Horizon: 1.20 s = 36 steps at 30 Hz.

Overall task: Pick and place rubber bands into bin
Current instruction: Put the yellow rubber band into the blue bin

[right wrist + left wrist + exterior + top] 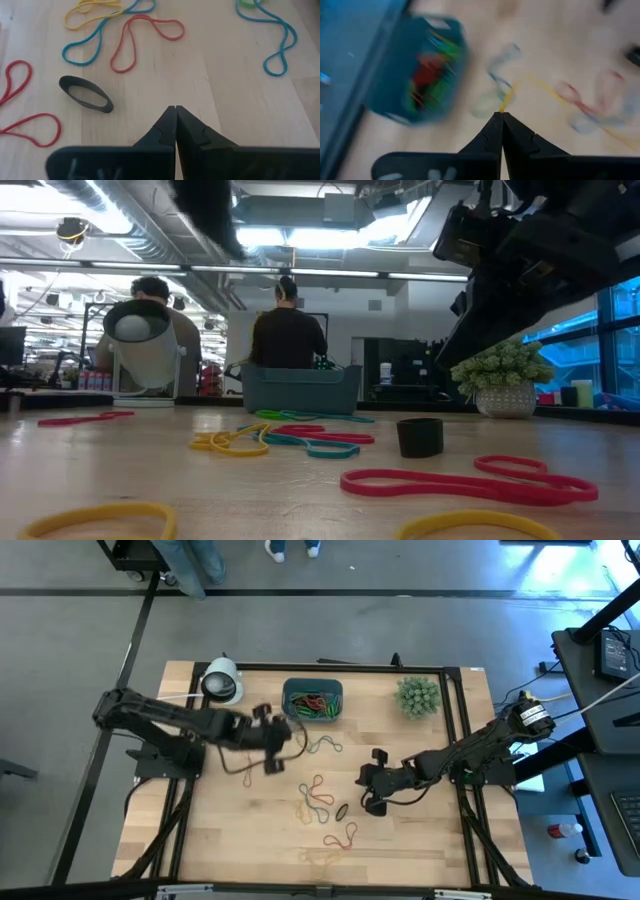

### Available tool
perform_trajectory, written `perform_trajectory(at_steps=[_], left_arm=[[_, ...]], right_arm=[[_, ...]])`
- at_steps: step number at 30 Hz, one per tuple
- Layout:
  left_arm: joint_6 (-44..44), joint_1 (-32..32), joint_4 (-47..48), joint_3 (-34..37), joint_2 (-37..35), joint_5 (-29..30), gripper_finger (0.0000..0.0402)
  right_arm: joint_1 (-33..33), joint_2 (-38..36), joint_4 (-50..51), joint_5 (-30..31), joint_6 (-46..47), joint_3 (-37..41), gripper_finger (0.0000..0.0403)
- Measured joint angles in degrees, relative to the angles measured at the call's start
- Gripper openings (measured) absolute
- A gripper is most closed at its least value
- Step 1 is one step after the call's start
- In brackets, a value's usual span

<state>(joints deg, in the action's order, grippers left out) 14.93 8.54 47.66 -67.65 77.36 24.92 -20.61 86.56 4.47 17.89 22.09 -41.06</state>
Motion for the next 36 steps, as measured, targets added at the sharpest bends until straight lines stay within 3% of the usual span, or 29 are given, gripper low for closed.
perform_trajectory(at_steps=[3, 7, 12, 15, 27, 36], left_arm=[[-8.0, -7.0, -6.1, -0.6, 0.0, -0.4, 0.0002], [-14.7, -16.5, -14.6, -0.7, 1.4, -6.3, 0.0001], [-19.2, -25.1, -20.6, -0.7, 5.7, -14.7, 0.0001], [-19.4, -28.3, -20.7, -0.7, 9.8, -16.3, 0.0001], [-21.7, -33.9, -21.7, -0.7, 27.6, -17.0, 0.001], [-21.7, -34.0, -21.2, -0.7, 25.6, -18.2, 0.0095]], right_arm=[[0.3, 0.0, 0.0, 0.0, -0.1, 0.0, 0.0004], [0.7, 0.0, 0.0, 0.0, -0.1, 0.0, 0.0004], [0.7, 0.0, 0.2, 0.0, -0.3, 0.0, 0.0004], [0.7, 0.0, 0.3, 0.0, -0.3, 0.0, 0.0004], [0.7, 0.0, 0.1, 0.0, -0.7, 0.0, 0.0004], [0.7, 0.0, 0.2, 0.0, -0.6, 0.0, 0.0004]])
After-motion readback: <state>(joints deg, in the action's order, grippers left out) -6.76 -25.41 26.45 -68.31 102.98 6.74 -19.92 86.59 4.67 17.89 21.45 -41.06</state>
